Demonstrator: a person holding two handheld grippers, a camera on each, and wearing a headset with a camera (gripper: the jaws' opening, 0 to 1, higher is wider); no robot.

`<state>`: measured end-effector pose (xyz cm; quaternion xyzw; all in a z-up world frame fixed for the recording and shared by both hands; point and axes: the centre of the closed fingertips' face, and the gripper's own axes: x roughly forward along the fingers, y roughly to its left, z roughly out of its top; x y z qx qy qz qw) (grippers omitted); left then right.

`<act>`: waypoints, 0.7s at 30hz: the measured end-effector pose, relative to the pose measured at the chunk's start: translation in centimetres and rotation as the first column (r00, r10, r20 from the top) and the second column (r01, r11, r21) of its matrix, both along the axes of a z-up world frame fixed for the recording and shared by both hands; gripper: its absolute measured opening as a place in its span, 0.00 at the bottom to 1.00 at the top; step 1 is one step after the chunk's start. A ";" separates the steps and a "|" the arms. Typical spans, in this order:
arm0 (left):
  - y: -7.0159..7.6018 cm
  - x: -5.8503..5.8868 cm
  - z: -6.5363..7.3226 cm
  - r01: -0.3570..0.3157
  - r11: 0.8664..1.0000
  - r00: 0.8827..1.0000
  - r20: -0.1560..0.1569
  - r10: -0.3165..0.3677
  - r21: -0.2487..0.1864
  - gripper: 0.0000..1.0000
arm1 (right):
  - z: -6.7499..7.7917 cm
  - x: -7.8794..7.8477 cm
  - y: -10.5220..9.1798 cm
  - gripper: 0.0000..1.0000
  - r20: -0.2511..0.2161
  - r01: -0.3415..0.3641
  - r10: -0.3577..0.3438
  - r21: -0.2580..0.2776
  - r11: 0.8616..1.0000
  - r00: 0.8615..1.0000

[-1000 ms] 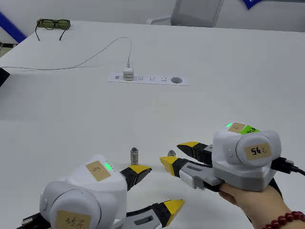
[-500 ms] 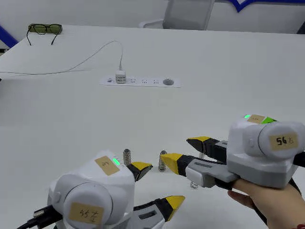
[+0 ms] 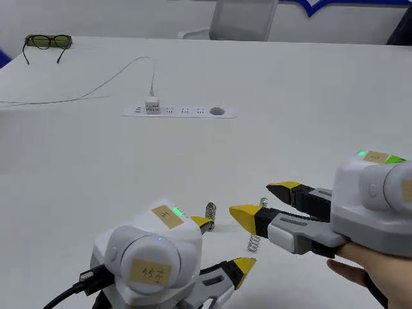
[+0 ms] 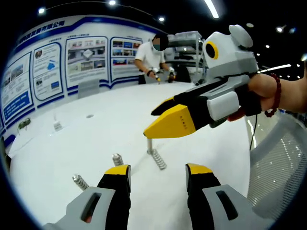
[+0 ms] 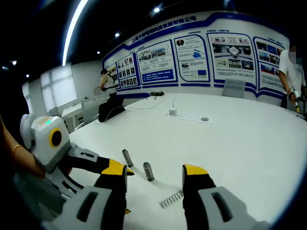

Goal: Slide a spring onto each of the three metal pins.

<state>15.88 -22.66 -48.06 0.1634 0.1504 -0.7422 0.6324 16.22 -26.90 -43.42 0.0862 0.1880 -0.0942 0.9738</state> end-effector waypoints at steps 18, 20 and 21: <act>-3.2 -1.0 -2.1 -0.012 1.000 0.999 -0.052 0.013 0.019 0.36 | 0.2 -2.7 -1.1 0.48 0.003 0.042 -0.042 -0.013 0.999 0.999; -3.5 -1.2 -2.4 -0.010 1.000 0.998 -0.059 0.012 0.026 0.35 | 0.2 -3.0 -1.2 0.48 -0.001 0.047 -0.047 -0.012 0.999 0.999; -3.6 -1.3 -2.6 -0.010 0.999 0.998 -0.057 0.011 0.031 0.34 | 0.2 -3.2 -1.2 0.48 -0.001 0.048 -0.048 -0.014 0.999 0.999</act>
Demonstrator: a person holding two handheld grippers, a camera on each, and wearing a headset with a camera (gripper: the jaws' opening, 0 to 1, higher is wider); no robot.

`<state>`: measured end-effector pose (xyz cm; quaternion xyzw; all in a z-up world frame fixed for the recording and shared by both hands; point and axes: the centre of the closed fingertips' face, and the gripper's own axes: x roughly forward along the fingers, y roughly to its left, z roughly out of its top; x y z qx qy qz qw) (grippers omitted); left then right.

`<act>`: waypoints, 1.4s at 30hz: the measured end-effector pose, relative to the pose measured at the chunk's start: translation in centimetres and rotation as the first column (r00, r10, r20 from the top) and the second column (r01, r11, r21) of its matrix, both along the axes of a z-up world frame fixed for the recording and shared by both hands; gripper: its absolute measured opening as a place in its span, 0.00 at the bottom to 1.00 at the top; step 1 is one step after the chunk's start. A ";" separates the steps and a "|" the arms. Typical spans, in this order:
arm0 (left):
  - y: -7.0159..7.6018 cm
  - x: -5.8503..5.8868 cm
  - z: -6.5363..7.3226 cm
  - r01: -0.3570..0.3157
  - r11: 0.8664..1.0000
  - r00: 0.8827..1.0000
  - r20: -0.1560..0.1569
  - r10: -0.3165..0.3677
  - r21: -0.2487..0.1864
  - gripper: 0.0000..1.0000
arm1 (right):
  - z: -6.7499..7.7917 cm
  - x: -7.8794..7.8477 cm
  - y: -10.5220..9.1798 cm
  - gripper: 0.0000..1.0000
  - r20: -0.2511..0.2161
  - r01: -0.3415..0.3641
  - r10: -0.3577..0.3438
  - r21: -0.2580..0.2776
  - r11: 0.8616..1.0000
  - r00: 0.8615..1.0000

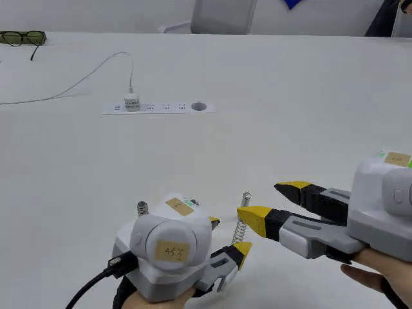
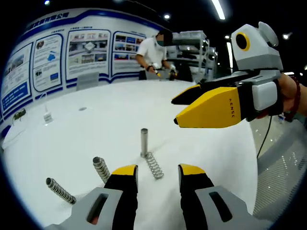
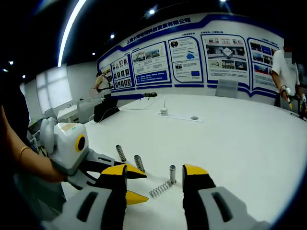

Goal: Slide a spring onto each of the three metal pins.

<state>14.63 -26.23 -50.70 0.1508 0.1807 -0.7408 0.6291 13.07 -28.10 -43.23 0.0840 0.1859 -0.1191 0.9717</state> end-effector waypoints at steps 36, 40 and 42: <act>-1.3 -0.1 -3.2 0.015 0.995 0.998 0.061 -0.021 0.094 0.13 | -1.0 -1.4 -0.5 0.48 -0.027 0.011 -0.011 0.016 1.000 1.000; -1.3 -0.2 -3.3 0.024 0.995 0.997 0.065 -0.030 0.095 0.12 | -1.0 -1.4 -0.5 0.48 -0.028 0.010 -0.010 0.016 1.000 1.000; -1.2 -0.3 -3.3 0.037 0.995 0.997 0.070 -0.044 0.096 0.12 | -1.0 -1.5 -0.6 0.48 -0.029 0.011 -0.011 0.015 1.000 1.000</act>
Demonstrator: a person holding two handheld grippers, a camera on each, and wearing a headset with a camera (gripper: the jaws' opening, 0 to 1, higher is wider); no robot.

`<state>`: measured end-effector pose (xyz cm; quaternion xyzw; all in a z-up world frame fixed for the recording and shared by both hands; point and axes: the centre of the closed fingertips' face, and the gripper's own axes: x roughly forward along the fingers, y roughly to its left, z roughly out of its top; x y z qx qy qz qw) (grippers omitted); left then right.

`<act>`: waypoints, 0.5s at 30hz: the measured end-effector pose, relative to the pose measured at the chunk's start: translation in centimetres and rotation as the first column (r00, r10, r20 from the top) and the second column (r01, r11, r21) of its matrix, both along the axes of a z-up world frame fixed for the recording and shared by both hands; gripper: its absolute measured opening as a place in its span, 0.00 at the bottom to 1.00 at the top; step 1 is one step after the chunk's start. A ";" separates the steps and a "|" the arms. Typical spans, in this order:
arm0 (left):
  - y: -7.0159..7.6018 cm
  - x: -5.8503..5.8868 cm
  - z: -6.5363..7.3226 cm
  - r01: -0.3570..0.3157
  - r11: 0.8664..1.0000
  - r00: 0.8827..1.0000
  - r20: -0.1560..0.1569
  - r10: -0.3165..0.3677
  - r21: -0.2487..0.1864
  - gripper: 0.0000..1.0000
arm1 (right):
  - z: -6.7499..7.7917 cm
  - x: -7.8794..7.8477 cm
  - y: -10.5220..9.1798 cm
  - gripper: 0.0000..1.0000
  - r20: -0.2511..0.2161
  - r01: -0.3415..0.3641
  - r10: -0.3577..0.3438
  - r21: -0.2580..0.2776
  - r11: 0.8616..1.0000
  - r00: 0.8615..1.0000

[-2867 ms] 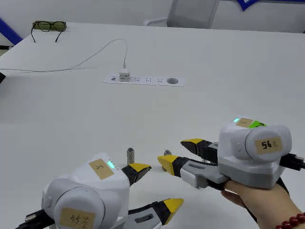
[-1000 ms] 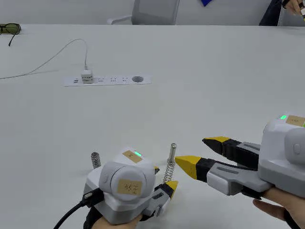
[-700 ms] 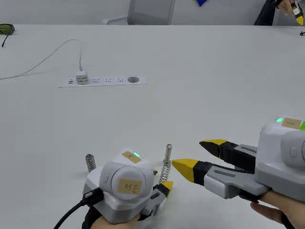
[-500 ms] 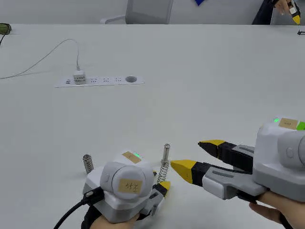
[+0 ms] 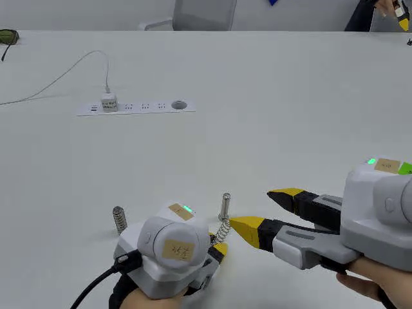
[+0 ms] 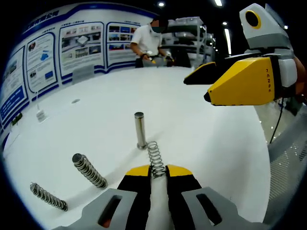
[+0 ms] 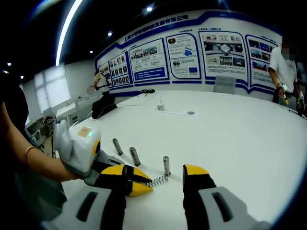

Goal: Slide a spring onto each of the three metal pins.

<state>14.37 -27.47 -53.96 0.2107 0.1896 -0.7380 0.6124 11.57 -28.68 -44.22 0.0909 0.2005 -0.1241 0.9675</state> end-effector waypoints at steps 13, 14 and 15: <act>0.9 -0.6 2.0 0.040 0.998 0.999 -0.010 -0.040 -0.044 0.11 | 0.2 -0.3 -0.3 0.49 0.010 0.023 -0.023 0.043 0.999 1.000; 1.0 -0.6 2.3 0.040 0.998 0.999 -0.012 -0.041 -0.052 0.11 | 0.3 -0.2 -0.3 0.49 0.013 0.024 -0.025 0.046 0.999 1.000; 1.0 -0.7 2.5 0.042 0.997 0.999 -0.014 -0.043 -0.057 0.11 | 0.4 -0.2 -0.3 0.49 0.015 0.027 -0.027 0.049 0.998 1.000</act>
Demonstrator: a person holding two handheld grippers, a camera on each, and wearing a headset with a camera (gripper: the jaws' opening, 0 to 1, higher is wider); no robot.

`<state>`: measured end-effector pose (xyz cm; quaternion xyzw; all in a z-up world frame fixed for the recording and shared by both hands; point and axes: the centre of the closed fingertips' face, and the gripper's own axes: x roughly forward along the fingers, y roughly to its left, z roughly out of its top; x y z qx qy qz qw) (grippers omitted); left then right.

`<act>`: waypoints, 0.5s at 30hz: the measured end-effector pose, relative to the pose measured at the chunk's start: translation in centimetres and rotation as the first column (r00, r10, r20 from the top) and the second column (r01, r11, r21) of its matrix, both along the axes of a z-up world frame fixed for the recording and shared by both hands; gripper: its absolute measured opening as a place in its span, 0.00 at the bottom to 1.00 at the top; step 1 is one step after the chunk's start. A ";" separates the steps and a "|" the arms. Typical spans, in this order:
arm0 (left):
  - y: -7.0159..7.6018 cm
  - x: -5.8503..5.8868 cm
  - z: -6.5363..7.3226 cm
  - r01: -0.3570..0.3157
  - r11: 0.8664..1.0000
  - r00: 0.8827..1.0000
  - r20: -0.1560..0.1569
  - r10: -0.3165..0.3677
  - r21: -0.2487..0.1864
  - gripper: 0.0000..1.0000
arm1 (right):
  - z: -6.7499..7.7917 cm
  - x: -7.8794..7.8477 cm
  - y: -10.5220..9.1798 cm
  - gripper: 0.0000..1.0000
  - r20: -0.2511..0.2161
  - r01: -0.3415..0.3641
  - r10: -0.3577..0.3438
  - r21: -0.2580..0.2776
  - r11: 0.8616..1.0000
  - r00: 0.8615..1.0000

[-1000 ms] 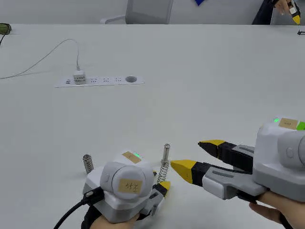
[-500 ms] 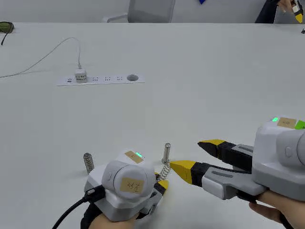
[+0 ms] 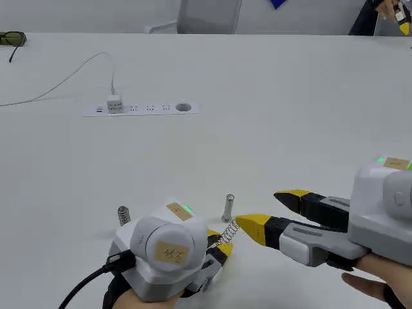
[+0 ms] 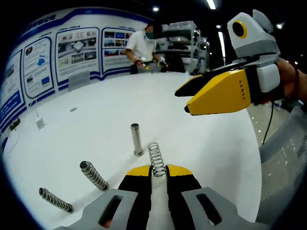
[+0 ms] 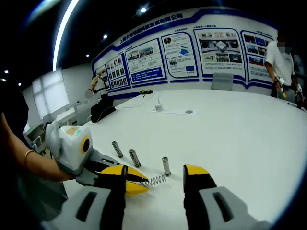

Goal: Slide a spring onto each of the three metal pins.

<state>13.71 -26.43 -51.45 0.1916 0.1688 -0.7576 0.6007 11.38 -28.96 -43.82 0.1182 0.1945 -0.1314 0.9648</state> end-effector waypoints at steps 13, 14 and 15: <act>0.7 0.1 4.2 -0.011 0.993 0.995 -0.105 -0.001 -0.118 0.11 | 0.7 0.5 0.4 0.48 0.061 0.011 -0.018 0.129 0.992 0.998; 0.8 0.1 4.6 -0.015 0.992 0.993 -0.119 0.000 -0.128 0.11 | 0.7 0.5 0.4 0.47 0.067 0.014 -0.024 0.144 0.990 0.997; 0.8 0.1 4.8 -0.019 0.991 0.992 -0.129 0.002 -0.134 0.11 | 0.7 0.5 0.3 0.47 0.071 0.017 -0.028 0.153 0.988 0.997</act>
